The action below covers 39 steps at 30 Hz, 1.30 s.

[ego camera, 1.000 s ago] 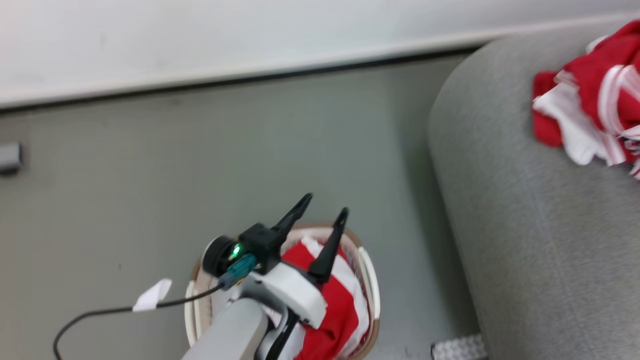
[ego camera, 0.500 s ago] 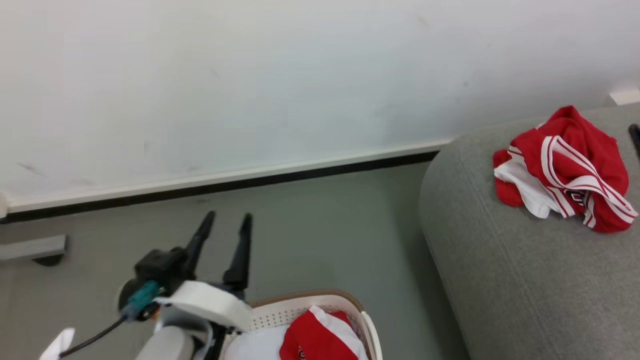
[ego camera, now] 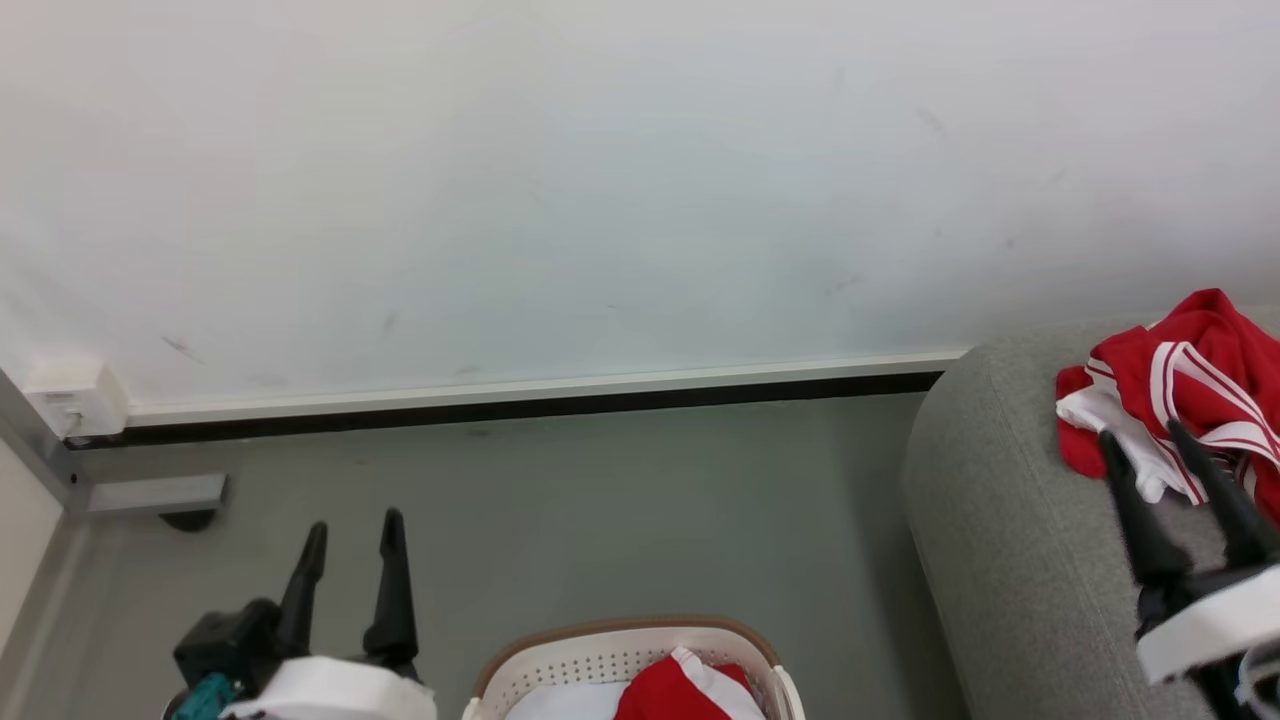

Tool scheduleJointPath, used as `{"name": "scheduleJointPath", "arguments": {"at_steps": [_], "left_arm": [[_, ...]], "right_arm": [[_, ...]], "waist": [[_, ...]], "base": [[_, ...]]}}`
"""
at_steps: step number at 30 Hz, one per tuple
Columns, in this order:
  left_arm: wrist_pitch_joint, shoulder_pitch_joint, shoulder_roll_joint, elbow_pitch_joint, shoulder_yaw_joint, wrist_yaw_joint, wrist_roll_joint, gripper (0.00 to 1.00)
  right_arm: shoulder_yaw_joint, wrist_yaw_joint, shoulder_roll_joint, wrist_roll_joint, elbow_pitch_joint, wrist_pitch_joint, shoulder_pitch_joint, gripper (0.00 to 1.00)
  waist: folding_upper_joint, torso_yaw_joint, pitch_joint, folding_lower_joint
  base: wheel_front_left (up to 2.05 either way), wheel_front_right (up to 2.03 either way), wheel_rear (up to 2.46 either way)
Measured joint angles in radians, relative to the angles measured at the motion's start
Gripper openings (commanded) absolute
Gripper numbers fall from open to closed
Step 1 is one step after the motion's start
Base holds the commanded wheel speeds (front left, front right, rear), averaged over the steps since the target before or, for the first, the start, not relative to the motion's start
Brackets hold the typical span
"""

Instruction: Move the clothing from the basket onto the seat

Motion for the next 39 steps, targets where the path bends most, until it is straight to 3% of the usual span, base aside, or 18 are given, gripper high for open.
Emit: {"name": "scheduleJointPath", "arguments": {"at_steps": [6, 12, 19, 39], "left_arm": [[0.000, 0.052, -0.041, -0.003, 0.063, -0.034, 0.079, 1.00], [0.000, 0.078, -0.063, 0.004, 0.091, -0.071, 0.123, 1.00], [0.000, 0.071, -0.068, 0.016, 0.100, -0.090, 0.141, 1.00], [0.000, 0.054, -0.069, 0.025, 0.075, -0.080, 0.139, 1.00]], "right_arm": [[-0.188, 0.000, 0.174, -0.213, -0.110, 0.000, 0.208, 1.00], [-0.240, 0.000, 0.292, -0.292, -0.133, 0.000, 0.282, 1.00], [-0.235, 0.000, 0.311, -0.332, -0.130, 0.000, 0.262, 1.00], [-0.230, 0.000, 0.321, -0.334, -0.117, 0.000, 0.249, 1.00]], "waist": [[0.0000, 0.021, -0.008, 0.0001], [0.0000, 0.016, 0.005, 0.0001], [0.0000, 0.007, 0.016, 0.0001], [0.0000, -0.024, 0.025, 0.0002]], "base": [[0.00, 0.00, 0.00], [0.00, 0.00, 0.00], [0.00, 0.00, 0.00], [0.00, 0.00, 0.00]]}}
